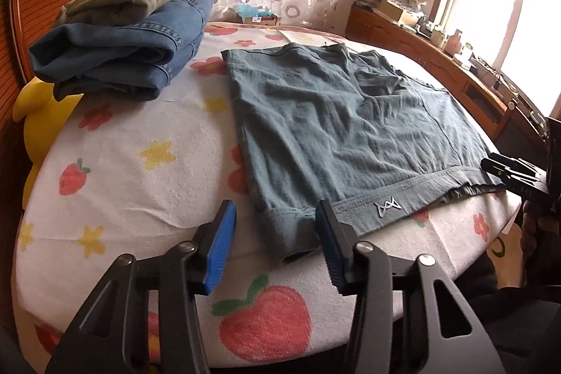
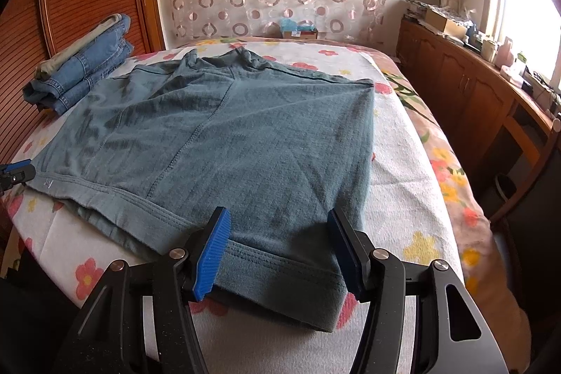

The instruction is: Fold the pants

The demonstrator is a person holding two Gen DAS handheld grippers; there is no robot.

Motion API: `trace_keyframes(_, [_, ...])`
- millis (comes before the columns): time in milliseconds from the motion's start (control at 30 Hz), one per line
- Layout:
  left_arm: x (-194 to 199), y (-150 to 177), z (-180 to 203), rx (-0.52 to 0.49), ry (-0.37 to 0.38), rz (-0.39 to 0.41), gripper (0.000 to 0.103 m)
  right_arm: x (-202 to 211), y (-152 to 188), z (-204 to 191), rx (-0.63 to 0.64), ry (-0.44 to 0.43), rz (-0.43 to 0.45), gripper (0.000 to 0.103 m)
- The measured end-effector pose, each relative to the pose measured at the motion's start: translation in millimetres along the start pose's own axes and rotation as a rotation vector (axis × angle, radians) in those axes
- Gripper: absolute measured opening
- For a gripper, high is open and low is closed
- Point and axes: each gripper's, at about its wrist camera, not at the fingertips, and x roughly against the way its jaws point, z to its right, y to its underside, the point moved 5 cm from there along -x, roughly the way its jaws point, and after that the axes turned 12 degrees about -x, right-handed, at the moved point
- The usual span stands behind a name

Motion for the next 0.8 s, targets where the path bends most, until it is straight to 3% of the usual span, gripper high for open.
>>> trace_keyframes(200, [1,1,1,-0.002,0.003,0.005,0.041,-2,1,0,0.008,0.006,0.005,0.059])
trace_keyframes(367, [2,-1,5,-0.015,0.008,0.019,0.016,-5,2,0,0.002,0.000,0.011,0.060])
trace_keyframes(433, [4,-6,10,-0.034,0.011,0.024,0.012,-5,2,0,-0.001,-0.006,0.012,0.060])
trace_keyframes(800, [16,-60,53,-0.173,0.062,0.078,0.009,-4,5,4,-0.030,-0.057,0.018,0.060])
